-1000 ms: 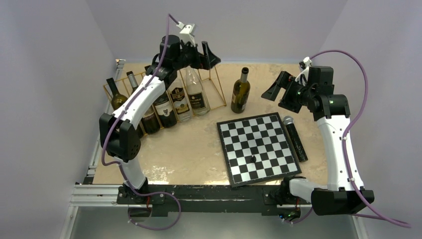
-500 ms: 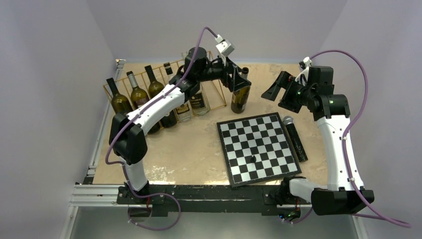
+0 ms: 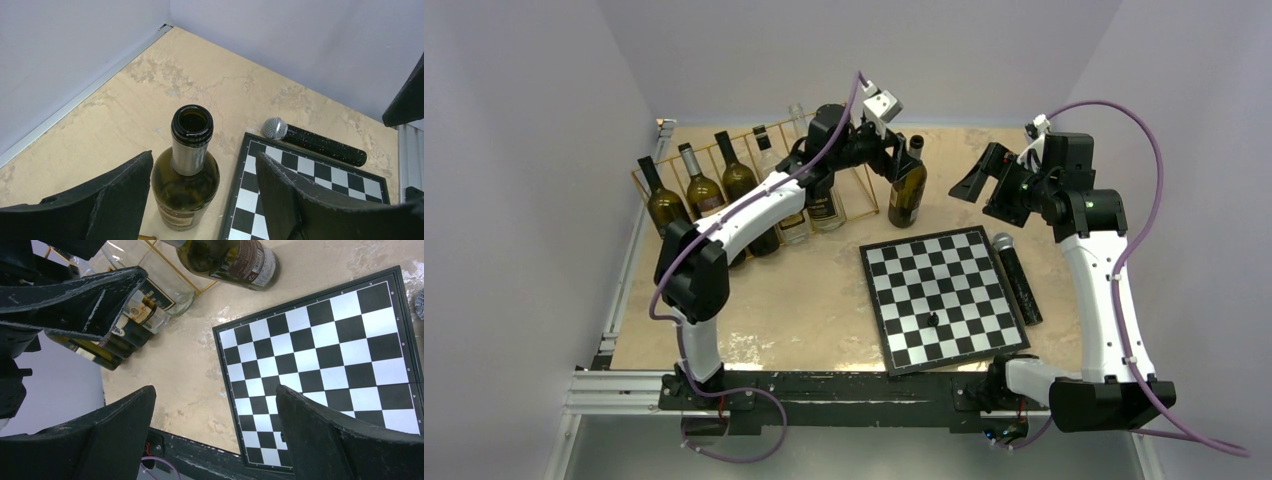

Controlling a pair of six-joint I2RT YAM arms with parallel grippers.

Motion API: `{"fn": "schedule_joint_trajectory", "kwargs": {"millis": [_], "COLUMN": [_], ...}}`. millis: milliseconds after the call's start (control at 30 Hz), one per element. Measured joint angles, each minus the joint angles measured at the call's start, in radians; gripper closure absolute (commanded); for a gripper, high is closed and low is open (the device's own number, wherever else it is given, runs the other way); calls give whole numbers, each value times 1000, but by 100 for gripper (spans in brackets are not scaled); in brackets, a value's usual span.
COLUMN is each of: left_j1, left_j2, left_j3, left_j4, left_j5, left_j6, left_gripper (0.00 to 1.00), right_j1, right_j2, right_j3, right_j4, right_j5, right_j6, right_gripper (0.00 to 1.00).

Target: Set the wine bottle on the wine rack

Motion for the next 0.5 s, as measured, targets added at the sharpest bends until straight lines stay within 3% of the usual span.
{"fn": "schedule_joint_trajectory", "kwargs": {"millis": [500], "left_j1": [-20], "left_j2": [98], "left_j3": [0], "left_j4": [63], "left_j5": [-75], "left_j6": [-2], "left_gripper": [48], "right_j1": [0], "right_j2": [-35], "right_j3": [0], "right_j4": [-22], "right_j5": [-23], "right_j6": [11], "right_gripper": [5]}}
